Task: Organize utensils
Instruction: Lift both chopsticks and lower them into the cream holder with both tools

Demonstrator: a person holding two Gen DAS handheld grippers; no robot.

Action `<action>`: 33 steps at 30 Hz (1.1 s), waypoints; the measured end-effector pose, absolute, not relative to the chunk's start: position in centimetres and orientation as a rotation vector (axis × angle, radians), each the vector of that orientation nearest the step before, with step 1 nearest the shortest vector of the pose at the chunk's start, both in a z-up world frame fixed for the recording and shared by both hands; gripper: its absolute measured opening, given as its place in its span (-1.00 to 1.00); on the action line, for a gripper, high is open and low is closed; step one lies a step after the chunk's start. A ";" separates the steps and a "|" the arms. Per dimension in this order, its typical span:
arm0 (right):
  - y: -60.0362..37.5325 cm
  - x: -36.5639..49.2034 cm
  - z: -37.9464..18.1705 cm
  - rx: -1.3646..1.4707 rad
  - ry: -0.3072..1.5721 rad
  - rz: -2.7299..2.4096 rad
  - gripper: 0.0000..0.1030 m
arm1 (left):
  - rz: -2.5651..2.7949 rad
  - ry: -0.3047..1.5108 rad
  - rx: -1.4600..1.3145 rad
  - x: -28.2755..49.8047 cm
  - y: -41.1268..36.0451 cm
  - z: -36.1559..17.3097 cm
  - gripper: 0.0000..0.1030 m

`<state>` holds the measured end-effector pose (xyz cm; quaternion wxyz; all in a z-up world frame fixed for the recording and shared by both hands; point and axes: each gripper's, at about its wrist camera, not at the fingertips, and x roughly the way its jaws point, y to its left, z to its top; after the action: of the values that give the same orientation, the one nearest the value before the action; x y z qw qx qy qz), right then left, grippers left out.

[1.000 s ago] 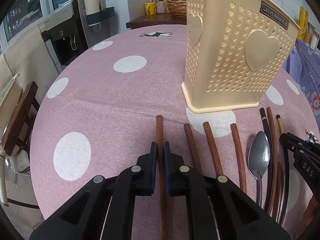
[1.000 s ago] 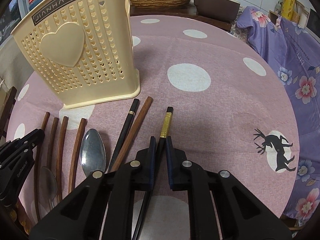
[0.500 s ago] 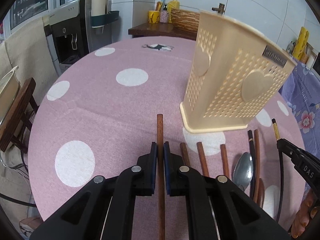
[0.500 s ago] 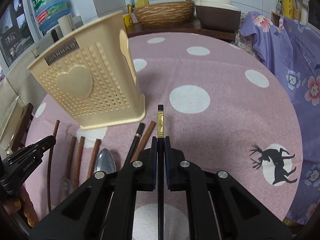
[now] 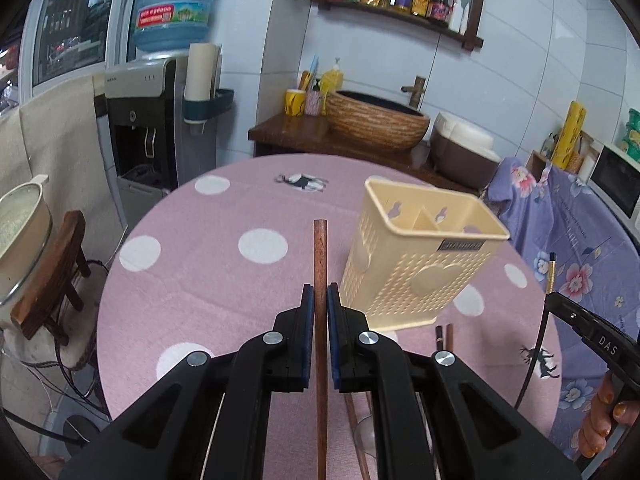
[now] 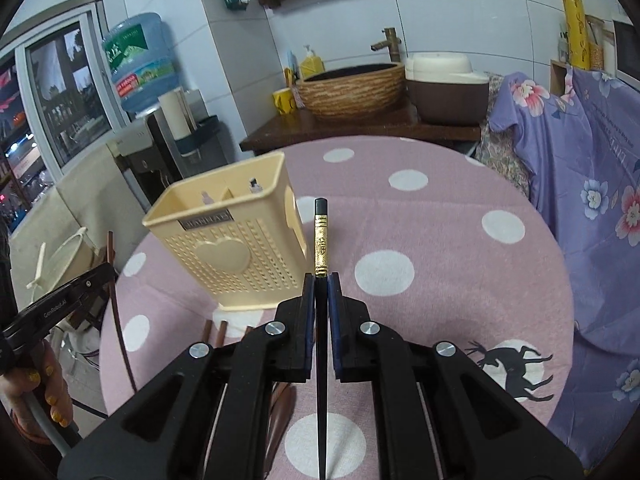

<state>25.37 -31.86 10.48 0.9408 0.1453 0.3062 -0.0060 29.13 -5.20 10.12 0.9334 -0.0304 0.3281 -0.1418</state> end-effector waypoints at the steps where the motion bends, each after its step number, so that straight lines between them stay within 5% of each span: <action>1: -32.0 25.0 11.1 0.293 0.616 -0.009 -0.86 | -0.294 0.661 -0.062 28.9 -5.1 10.6 -0.85; 24: -32.8 23.8 15.2 0.231 0.581 0.026 -0.86 | -0.288 0.570 -0.068 27.1 -3.3 14.8 -0.85; 33: -33.3 25.2 21.5 0.185 0.510 0.010 -0.86 | -0.288 0.474 -0.076 28.1 -3.9 20.5 -0.85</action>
<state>25.20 -33.32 21.51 0.9635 0.0915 0.2517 0.0050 28.09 -3.94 20.53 0.9611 -0.0375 0.2340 -0.1421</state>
